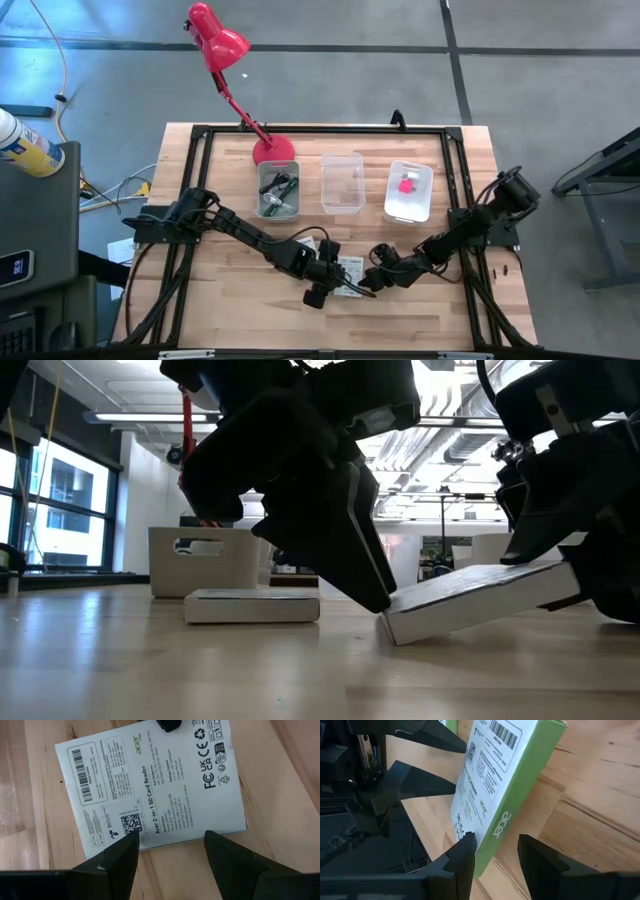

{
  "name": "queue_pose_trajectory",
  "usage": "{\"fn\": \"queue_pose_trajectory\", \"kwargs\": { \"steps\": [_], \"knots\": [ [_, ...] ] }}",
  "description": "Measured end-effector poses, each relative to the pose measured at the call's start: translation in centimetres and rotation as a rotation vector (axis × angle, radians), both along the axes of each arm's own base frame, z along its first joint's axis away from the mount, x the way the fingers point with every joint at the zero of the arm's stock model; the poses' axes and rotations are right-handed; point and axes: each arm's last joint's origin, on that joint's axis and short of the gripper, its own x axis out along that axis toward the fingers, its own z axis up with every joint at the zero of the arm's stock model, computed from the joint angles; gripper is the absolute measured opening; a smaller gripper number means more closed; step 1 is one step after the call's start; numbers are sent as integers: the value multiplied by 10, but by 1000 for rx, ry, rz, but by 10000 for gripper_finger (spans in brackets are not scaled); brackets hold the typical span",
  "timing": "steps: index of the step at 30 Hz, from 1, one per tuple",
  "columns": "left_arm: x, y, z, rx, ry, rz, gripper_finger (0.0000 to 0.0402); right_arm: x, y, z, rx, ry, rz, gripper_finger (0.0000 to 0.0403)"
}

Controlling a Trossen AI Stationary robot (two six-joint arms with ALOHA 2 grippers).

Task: Pick and place items into bin
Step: Put the right card reader box into the transparent bin

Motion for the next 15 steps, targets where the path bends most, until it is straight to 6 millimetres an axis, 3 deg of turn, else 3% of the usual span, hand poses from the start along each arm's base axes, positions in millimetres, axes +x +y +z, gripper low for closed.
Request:
{"fn": "queue_pose_trajectory", "kwargs": {
  "steps": [15],
  "knots": [
    [1, 0, 0, -2, -15, -2, 216, 8, -16, -2, -21, 16, -65, 139]
  ]
}}
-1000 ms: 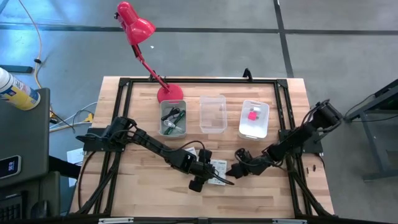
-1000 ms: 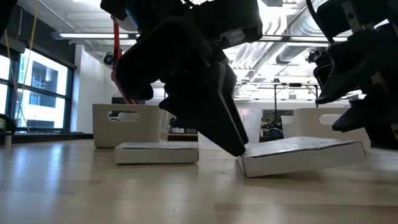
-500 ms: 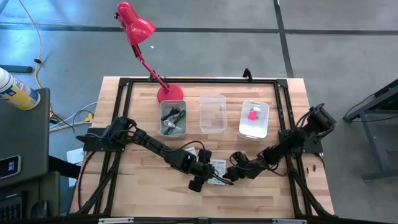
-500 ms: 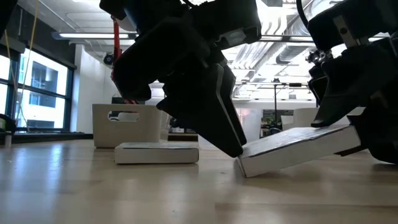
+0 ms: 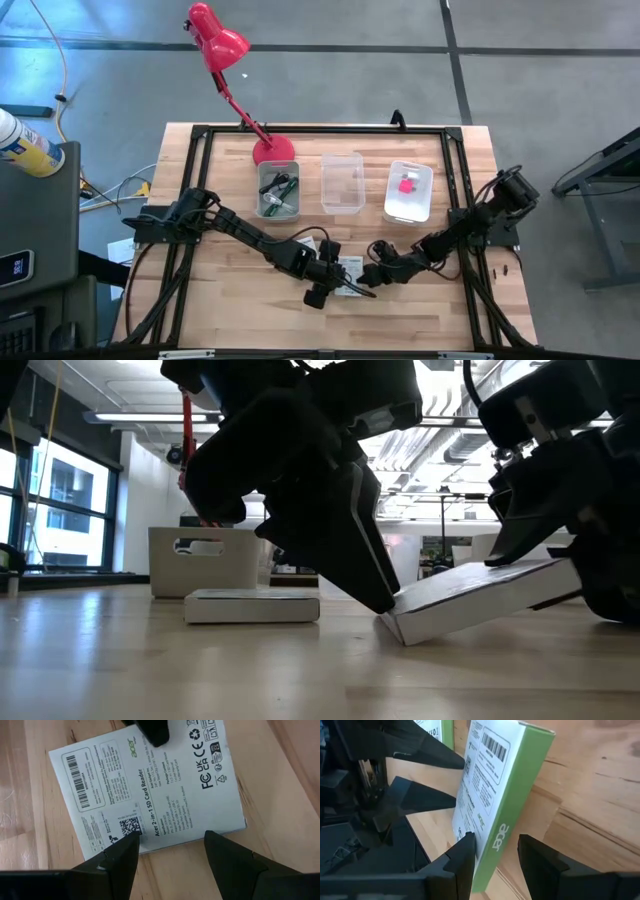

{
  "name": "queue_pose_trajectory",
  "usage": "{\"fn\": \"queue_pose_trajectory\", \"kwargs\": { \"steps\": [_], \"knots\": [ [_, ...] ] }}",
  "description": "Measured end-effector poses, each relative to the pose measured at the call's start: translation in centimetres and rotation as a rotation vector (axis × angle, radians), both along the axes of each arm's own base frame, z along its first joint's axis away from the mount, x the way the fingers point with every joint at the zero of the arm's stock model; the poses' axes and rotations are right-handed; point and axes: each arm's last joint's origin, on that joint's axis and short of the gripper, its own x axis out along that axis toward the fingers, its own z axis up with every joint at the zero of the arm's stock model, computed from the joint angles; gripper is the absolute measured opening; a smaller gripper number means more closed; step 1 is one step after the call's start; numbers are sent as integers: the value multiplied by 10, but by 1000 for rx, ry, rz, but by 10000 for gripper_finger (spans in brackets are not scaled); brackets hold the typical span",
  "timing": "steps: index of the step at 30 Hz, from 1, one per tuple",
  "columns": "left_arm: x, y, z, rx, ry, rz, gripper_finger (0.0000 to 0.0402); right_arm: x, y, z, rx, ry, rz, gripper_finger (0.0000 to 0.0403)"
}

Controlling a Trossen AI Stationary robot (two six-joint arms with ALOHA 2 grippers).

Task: Pick and place items into bin
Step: Put the right card reader box into the transparent bin

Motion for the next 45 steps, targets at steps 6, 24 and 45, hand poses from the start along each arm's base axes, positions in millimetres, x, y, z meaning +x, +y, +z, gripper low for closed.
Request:
{"fn": "queue_pose_trajectory", "kwargs": {
  "steps": [6, 24, 45],
  "knots": [
    [0, 0, 0, 0, -2, 0, 216, 1, -1, 1, -33, -23, -11, 139],
    [0, 1, -1, 26, -5, 2, 216, 15, -10, 7, -95, -39, -35, 101],
    [-2, 2, 25, 22, -69, 22, 216, 12, -1, 8, -61, -46, 20, 83]
  ]
}}
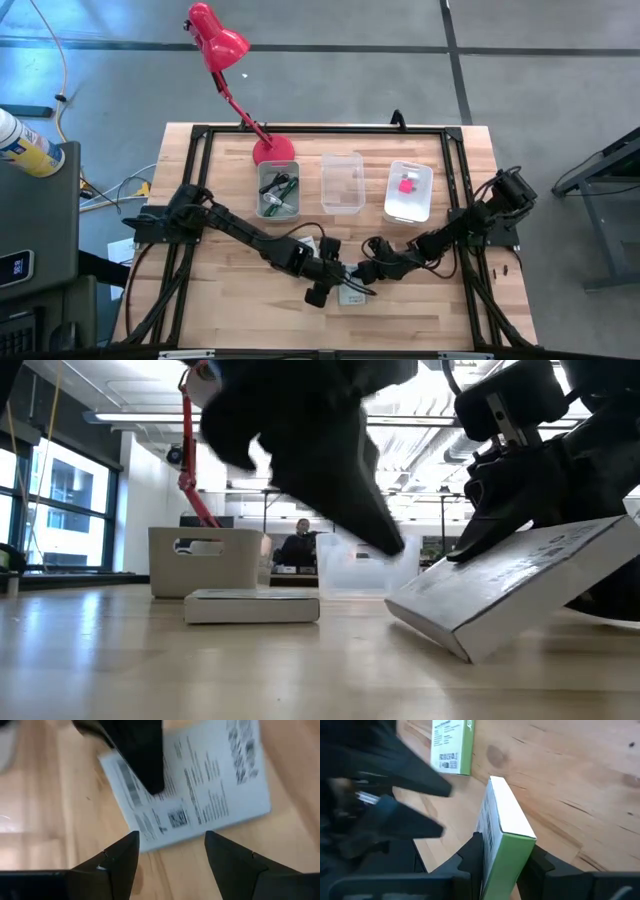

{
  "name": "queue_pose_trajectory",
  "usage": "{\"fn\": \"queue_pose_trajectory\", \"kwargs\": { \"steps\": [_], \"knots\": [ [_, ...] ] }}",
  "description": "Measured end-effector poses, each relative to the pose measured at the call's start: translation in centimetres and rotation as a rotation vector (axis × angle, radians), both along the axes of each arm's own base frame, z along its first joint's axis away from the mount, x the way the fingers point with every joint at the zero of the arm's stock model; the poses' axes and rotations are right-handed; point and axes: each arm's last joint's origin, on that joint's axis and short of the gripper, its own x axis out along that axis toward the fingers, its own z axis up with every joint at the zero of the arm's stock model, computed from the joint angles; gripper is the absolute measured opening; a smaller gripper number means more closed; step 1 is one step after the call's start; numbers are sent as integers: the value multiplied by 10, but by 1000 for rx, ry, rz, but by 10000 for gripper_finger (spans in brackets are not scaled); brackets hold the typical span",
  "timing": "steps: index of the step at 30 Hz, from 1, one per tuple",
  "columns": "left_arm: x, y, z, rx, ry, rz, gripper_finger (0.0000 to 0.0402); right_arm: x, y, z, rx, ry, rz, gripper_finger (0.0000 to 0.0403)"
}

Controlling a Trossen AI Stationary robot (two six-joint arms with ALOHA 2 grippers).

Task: Pick and place items into bin
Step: Put the right card reader box into the transparent bin

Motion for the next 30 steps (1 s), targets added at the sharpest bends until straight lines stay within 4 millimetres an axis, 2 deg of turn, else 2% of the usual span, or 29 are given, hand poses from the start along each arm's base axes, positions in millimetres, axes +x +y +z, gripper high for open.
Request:
{"fn": "queue_pose_trajectory", "kwargs": {
  "steps": [11, 16, 20, 30],
  "knots": [
    [-23, 9, 79, 76, -143, 26, 216, 4, 2, 8, -13, -96, 13, 81],
    [-39, 16, 104, 157, -150, 60, 216, 6, 3, 11, -10, -136, 15, 81],
    [-48, 20, 110, 213, -115, 88, 216, 7, 3, 12, -7, -143, 15, 81],
    [-60, 19, 102, 237, 8, 94, 216, 11, 5, 22, 3, -254, 35, 42]
  ]
}}
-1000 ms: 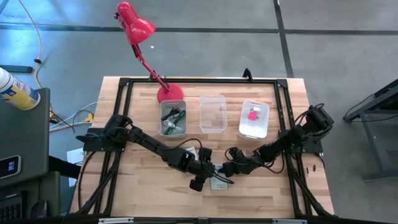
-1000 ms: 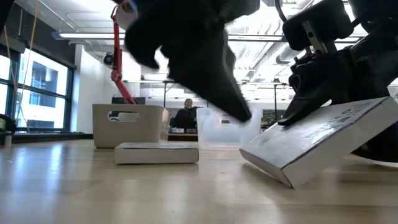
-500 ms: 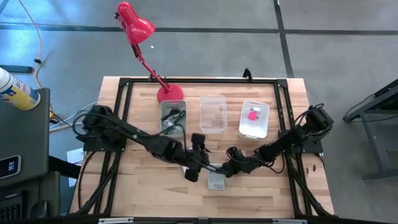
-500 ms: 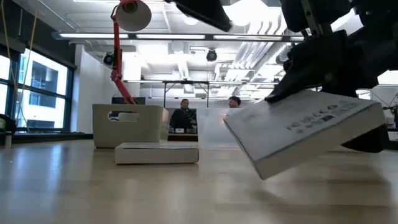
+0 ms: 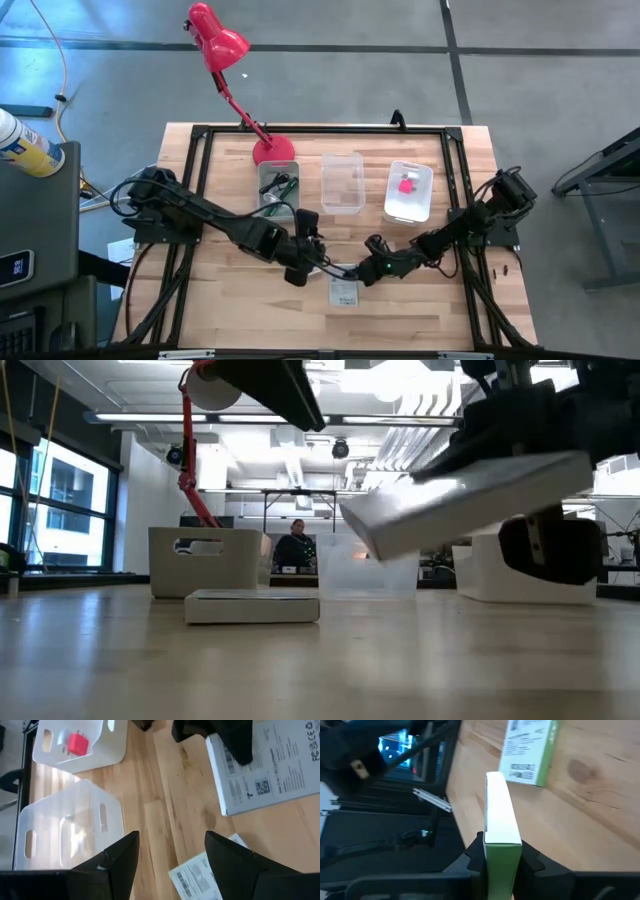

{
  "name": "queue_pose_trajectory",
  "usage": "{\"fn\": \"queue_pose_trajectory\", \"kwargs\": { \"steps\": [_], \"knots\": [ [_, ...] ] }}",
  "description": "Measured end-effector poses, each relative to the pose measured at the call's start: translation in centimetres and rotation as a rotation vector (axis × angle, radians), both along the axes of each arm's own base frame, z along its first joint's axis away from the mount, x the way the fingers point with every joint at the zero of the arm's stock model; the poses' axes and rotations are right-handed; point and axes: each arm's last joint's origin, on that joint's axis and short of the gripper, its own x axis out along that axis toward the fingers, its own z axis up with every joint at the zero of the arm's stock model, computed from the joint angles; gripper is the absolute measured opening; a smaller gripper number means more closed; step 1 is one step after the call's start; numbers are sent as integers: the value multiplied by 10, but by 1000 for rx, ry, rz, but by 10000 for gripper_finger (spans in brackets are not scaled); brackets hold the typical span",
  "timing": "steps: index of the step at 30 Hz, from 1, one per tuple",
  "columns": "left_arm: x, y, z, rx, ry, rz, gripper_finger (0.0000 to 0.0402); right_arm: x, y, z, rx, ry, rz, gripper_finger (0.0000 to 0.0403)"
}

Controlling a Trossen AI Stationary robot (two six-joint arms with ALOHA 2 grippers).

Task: Pick and place items into bin
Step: Put the right card reader box into the transparent bin

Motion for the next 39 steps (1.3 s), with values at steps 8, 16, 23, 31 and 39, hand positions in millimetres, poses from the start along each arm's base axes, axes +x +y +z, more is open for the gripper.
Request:
{"fn": "queue_pose_trajectory", "kwargs": {
  "steps": [8, 16, 23, 31, 39],
  "knots": [
    [-14, -2, -7, 26, 135, 26, 216, -1, -2, 14, -24, -65, -21, 54],
    [-31, -11, -11, 78, 227, 97, 216, -6, -16, 47, -98, -146, -69, 48],
    [-49, -33, -13, 90, 266, 135, 216, -16, -47, 76, -192, -132, -126, 47],
    [-68, -60, -12, 121, 191, 213, 216, -34, -98, 101, -270, -72, -215, 50],
    [-75, -72, -11, 132, 107, 254, 216, -39, -148, 109, -288, -62, -252, 46]
  ]
}}
